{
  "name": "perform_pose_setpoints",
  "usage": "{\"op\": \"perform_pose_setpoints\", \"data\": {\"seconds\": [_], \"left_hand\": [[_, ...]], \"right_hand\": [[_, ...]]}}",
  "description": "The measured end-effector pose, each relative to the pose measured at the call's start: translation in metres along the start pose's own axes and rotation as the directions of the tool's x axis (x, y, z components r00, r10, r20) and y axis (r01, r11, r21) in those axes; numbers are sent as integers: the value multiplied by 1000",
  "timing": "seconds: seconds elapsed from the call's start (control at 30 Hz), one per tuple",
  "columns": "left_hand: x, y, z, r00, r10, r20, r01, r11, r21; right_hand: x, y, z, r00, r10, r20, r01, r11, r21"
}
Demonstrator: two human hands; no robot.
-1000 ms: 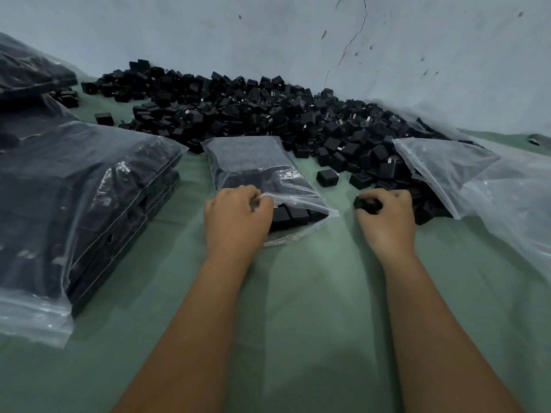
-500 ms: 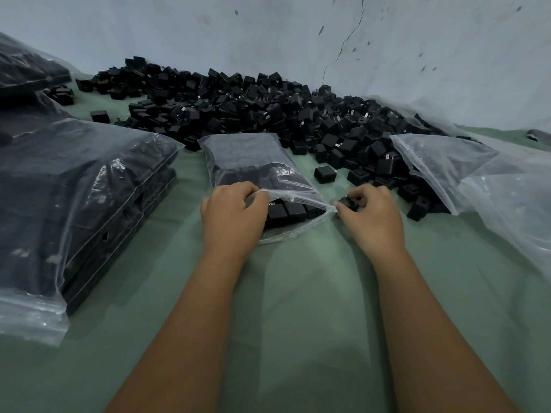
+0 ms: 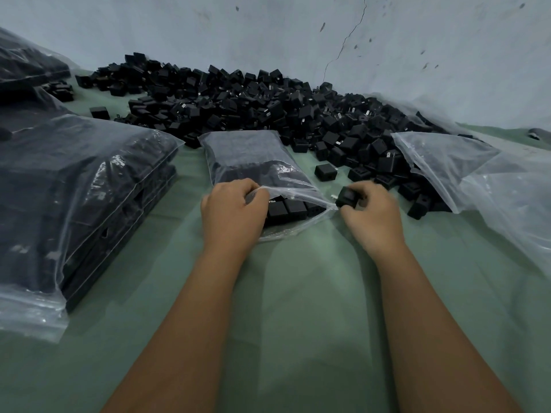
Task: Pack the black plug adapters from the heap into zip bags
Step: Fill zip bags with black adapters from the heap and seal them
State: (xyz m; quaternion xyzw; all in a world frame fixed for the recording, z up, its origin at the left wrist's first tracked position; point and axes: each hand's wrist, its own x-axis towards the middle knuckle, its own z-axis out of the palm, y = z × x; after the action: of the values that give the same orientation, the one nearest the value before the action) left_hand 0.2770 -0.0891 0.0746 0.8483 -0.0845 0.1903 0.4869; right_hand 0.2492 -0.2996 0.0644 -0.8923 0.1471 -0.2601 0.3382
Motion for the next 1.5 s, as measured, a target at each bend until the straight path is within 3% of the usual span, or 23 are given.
{"op": "perform_pose_setpoints", "data": {"seconds": [0.07, 0.13, 0.2, 0.33, 0.47, 0.67, 0.8, 1.1, 1.33, 1.5], "left_hand": [[0, 1, -1, 1000, -16, 12, 16, 1000, -26], [0, 1, -1, 999, -44, 24, 46, 996, -71], [1, 1, 0, 997, -74, 18, 76, 989, -124], [1, 1, 1, 992, -84, -92, 58, 966, -252], [-2, 4, 1, 985, 45, -169, -79, 976, -203], [-2, 6, 1, 984, 30, -176, -65, 978, -198], [-4, 8, 0, 980, 65, -186, -97, 980, -171], [-5, 10, 0, 971, 140, -196, -162, 981, -102], [-3, 9, 2, 969, 134, -210, -162, 979, -121], [-5, 11, 2, 970, 118, -211, -152, 976, -153]], "right_hand": [[-6, -10, -2, 984, -26, -177, 43, 995, 94], [-19, -26, 0, 957, -110, -268, 159, 972, 170], [-34, -44, 7, 933, -262, -247, 306, 939, 157], [-51, -73, 32, 864, -495, -88, 485, 867, -114], [-50, -75, 39, 903, -429, 6, 408, 854, -324], [-61, -75, 35, 919, -392, 43, 389, 879, -275], [-62, -76, 43, 921, -351, 171, 391, 832, -395], [-35, -86, 60, 918, -235, 318, 364, 818, -445], [-37, -88, 69, 911, -334, 242, 412, 765, -495], [-21, -93, 71, 875, -353, 331, 480, 717, -505]]}}
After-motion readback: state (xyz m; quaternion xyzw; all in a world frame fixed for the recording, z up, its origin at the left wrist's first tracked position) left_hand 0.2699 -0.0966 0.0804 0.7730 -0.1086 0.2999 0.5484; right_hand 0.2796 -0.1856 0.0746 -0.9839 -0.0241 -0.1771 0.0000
